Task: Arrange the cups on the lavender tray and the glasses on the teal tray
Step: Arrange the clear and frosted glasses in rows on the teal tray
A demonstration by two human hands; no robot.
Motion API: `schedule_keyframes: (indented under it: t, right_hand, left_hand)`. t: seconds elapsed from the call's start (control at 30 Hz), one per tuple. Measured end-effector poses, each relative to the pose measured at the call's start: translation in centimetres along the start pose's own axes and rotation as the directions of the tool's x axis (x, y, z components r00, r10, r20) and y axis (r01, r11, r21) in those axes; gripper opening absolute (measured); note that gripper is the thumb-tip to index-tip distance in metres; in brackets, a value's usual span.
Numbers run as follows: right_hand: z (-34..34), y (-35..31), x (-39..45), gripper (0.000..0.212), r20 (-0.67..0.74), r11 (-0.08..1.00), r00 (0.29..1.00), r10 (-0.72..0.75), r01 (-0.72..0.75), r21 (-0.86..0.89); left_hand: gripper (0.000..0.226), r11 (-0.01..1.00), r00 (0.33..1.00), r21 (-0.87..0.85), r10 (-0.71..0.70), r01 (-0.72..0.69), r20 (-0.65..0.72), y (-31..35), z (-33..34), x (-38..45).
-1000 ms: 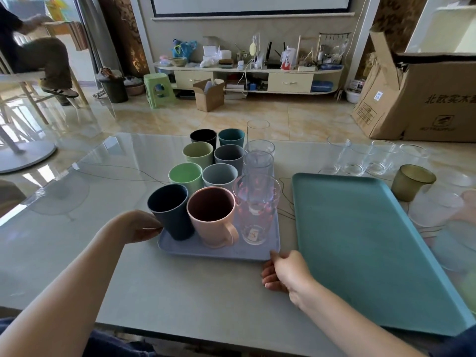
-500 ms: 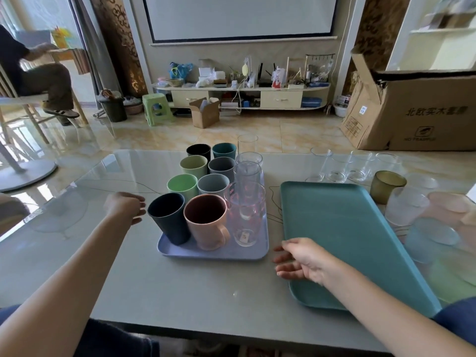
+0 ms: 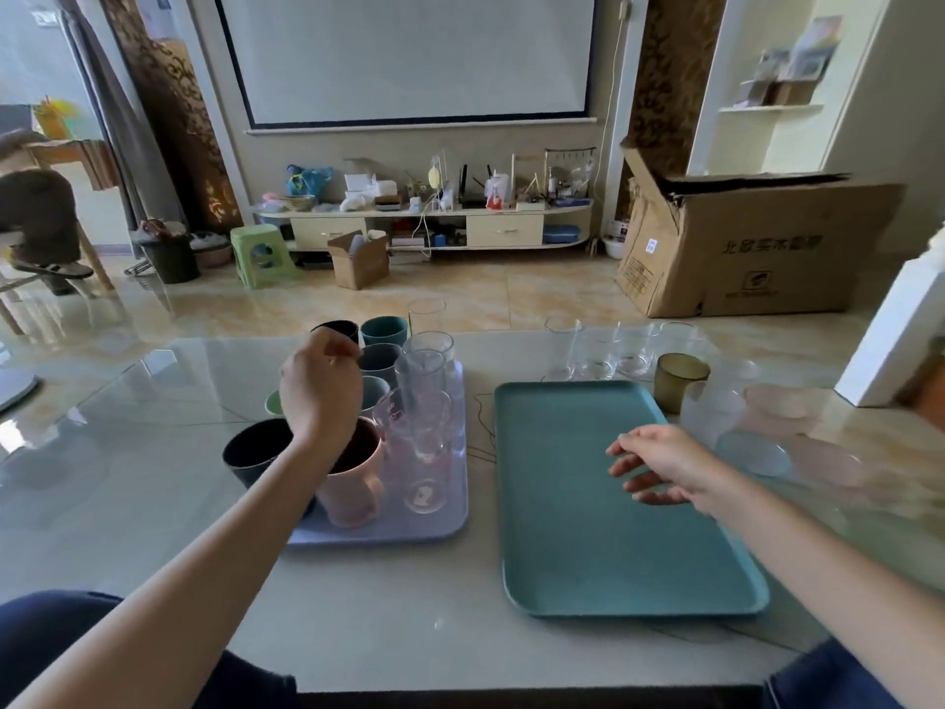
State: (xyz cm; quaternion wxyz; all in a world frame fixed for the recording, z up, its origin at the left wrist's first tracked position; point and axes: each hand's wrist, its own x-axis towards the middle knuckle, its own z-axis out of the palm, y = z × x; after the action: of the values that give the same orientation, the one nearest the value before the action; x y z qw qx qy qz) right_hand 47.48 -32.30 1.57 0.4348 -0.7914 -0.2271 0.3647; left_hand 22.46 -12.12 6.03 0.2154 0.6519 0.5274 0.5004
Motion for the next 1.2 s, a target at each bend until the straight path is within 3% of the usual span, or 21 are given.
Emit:
schedule_keyframes:
  t: [0.13,0.27,0.43,0.6,0.77,0.93,1.0,1.13,1.2]
  right_hand:
    - [-3.0,-0.1,1.0,0.017,-0.094,0.965,0.98,-0.178,0.155,-0.211]
    - [-6.9,-0.3,2.4,0.009,-0.177,0.812,0.886,-0.429,0.292,-0.506]
    - [-10.0,0.2,4.6,0.007,-0.168,0.764,0.89,-0.423,0.251,-0.594]
    - [-9.2,-1.4,8.7,0.017,-0.088,0.662,0.848,-0.522,0.338,-0.669]
    - [-6.1,-4.8,14.6,0.041,0.026,0.505,0.824,-0.566,0.371,-0.779]
    - [-2.0,-9.2,21.2,0.079,0.031,0.466,0.844,-0.535,0.326,-0.822]
    - [-0.5,-10.1,23.6,0.085,0.02,0.461,0.876,-0.482,0.273,-0.844]
    - [1.8,-9.7,26.7,0.075,-0.01,0.43,0.852,-0.524,0.254,-0.867]
    - [2.3,-9.2,27.2,0.067,-0.025,0.487,0.811,-0.585,0.326,-0.811]
  left_hand:
    - [0.028,0.98,0.984,-0.137,0.154,-0.141,0.088,5.1,4.4,-3.5]
    - [0.028,0.954,0.916,-0.206,0.273,-0.218,0.293,7.2,9.2,-7.4]
    - [0.03,0.977,0.796,-0.058,0.201,-0.204,0.571,3.3,15.7,-11.1]
    - [0.051,0.971,0.748,0.137,0.056,-0.194,0.661,-1.8,19.0,-10.3]
    - [0.056,0.971,0.705,0.133,0.048,-0.199,0.708,-2.8,22.2,-8.0]
    - [0.066,0.998,0.787,0.064,-0.037,-0.003,0.615,-4.7,23.4,-6.9]
    - [0.067,0.998,0.789,0.067,-0.031,-0.013,0.613,-5.2,23.4,-7.0]
    - [0.064,0.999,0.845,0.018,-0.052,0.05,0.532,-5.6,23.6,-7.1]
    - [0.064,0.998,0.866,0.009,-0.065,0.07,0.496,-5.5,23.3,-7.0]
